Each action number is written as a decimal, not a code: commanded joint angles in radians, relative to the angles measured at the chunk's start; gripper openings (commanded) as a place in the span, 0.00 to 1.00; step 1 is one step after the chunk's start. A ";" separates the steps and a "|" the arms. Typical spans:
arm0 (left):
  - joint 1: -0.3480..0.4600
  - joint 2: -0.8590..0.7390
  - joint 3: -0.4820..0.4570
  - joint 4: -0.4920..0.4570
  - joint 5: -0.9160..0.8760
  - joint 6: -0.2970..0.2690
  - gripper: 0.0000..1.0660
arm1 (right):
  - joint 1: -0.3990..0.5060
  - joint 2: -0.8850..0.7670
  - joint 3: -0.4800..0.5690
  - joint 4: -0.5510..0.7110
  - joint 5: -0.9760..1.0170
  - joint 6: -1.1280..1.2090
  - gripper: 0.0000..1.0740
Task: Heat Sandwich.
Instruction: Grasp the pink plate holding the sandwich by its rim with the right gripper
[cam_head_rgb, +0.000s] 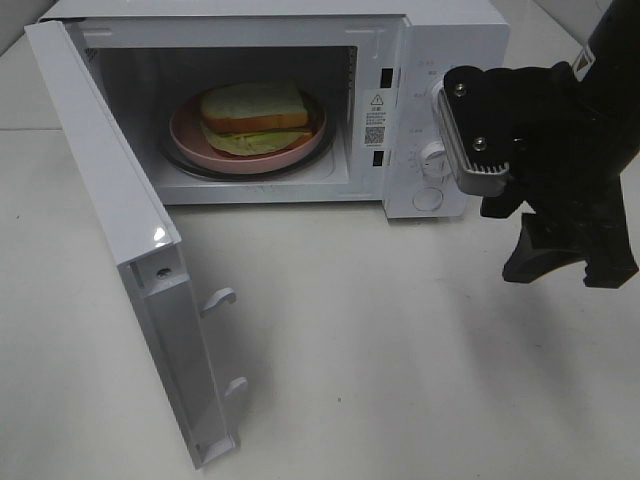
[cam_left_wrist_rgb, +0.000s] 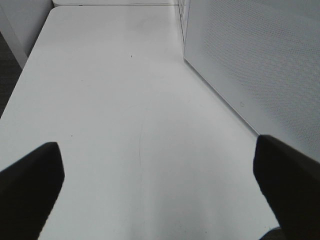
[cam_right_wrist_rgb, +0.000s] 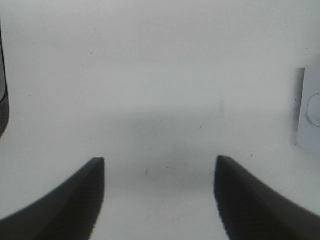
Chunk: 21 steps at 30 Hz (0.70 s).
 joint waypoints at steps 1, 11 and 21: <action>0.001 -0.029 0.002 -0.006 -0.011 0.000 0.92 | -0.002 -0.004 -0.005 0.017 -0.007 0.079 0.83; 0.001 -0.029 0.002 -0.006 -0.011 0.000 0.92 | 0.017 -0.003 -0.005 0.004 -0.055 0.089 0.82; 0.001 -0.029 0.002 -0.006 -0.011 0.000 0.92 | 0.096 0.040 -0.031 -0.088 -0.142 0.089 0.81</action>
